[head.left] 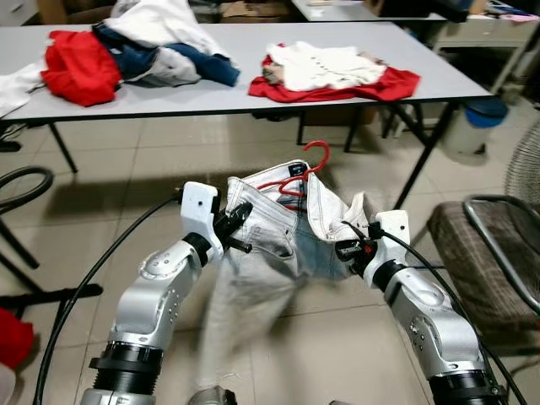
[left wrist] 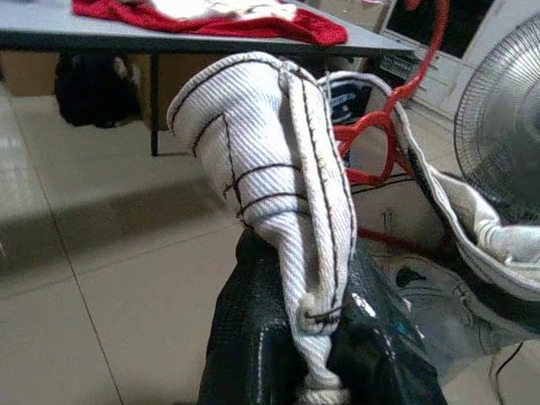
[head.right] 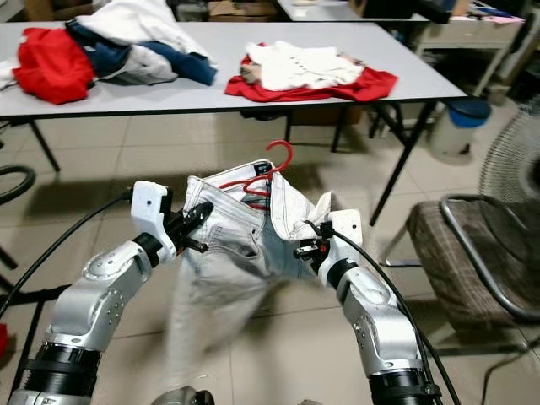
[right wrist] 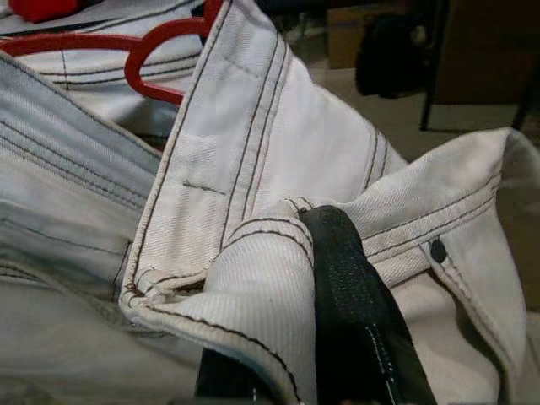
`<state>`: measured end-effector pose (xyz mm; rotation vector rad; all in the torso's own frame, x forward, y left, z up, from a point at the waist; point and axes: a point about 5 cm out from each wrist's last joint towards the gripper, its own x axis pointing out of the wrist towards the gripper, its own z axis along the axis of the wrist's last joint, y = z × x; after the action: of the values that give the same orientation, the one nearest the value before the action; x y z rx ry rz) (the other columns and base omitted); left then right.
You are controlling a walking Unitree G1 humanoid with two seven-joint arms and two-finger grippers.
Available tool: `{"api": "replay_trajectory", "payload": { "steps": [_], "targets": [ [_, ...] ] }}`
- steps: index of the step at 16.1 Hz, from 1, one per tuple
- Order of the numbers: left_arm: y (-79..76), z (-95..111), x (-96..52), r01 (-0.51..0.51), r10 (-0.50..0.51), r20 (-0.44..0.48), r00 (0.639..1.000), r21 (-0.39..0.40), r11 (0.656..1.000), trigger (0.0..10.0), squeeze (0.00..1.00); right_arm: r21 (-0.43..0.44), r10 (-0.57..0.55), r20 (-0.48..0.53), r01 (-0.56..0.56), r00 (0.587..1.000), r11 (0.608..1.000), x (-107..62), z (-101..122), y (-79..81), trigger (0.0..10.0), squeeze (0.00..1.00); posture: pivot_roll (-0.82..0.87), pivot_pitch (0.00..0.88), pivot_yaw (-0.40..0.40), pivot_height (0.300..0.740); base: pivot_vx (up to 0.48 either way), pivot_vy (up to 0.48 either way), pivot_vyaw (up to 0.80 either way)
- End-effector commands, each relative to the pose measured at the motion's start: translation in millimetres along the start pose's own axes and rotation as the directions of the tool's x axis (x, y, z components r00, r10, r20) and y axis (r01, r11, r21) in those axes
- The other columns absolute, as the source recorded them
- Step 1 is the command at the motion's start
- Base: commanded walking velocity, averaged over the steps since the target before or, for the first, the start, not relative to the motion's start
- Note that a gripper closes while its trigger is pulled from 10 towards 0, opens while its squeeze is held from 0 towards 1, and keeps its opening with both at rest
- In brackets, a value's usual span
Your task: Hang hanger
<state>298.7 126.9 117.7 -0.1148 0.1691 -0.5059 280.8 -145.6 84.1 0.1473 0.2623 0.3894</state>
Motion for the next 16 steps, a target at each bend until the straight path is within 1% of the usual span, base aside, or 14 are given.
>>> {"api": "replay_trajectory", "payload": {
  "steps": [1, 2, 3, 4, 6, 10, 14, 16],
  "targets": [
    [-3.3, 6, 0.0, 0.01, -0.012, 0.044, 0.999, 0.045, 0.999, 10.0, 0.0, -0.031, 0.025, 0.027, -0.024, 0.999, 0.999, 0.4, 6, 3.7, 10.0, 0.0, -0.1, 0.0, 0.003, 0.74, 0.0, 0.0, 0.0],
    [-2.5, 1, -2.2, -0.018, 0.015, 0.032, 0.999, 0.088, 0.996, 10.0, 0.0, -0.075, 0.023, 0.042, -0.02, 0.999, 0.997, -2.6, 11, 1.5, 10.0, 0.0, -0.1, 0.0, 0.005, 0.74, 0.0, -0.48, 0.8],
    [-3.2, 0, -2.5, -0.031, 0.027, 0.038, 0.999, 0.121, 0.992, 10.0, 0.0, -0.113, 0.037, 0.057, -0.031, 0.998, 0.993, -3.8, 13, 1.9, 10.0, 0.0, -0.1, 0.0, 0.005, 0.74, 0.0, -0.48, 0.8],
    [-5.0, -1, -3.7, -0.037, 0.031, 0.049, 0.998, 0.125, 0.991, 10.0, 0.0, -0.128, 0.066, 0.061, -0.058, 0.996, 0.99, -4.9, 13, 4.0, 10.0, 0.0, -0.1, 0.0, 0.008, 0.74, 0.0, -0.48, 0.8],
    [-7.5, -2, -5.8, -0.035, 0.029, 0.052, 0.998, 0.128, 0.991, 10.0, 0.0, -0.163, 0.115, 0.03, -0.108, 0.993, 0.981, -6.1, 9, 7.8, 10.0, 0.0, -0.1, 0.0, 0.01, 0.74, 0.0, -0.48, 0.8],
    [-8.3, -6, -7.5, -0.041, 0.035, 0.045, 0.998, 0.154, 0.987, 10.0, 0.0, -0.176, 0.14, -0.001, -0.138, 0.99, 0.975, -7.5, 2, 7.0, 10.0, 0.0, -0.09, 0.0, 0.008, 0.74, 0.0, -0.48, 0.8],
    [-5.2, -5, -6.1, -0.068, 0.061, 0.053, 0.997, 0.154, 0.986, 10.0, 0.0, -0.194, 0.124, -0.001, -0.122, 0.992, 0.973, -6.3, 5, 0.4, 10.0, 0.0, -0.09, 0.0, 0.012, 0.74, 0.0, -0.48, 0.8],
    [-4.9, -5, -5.2, -0.075, 0.067, 0.053, 0.996, 0.158, 0.985, 10.0, 0.0, -0.191, 0.126, 0.002, -0.123, 0.992, 0.974, -4.9, 5, 0.6, 10.0, 0.0, -0.09, 0.0, 0.011, 0.74, 0.0, -0.48, 0.79]
  ]
}}
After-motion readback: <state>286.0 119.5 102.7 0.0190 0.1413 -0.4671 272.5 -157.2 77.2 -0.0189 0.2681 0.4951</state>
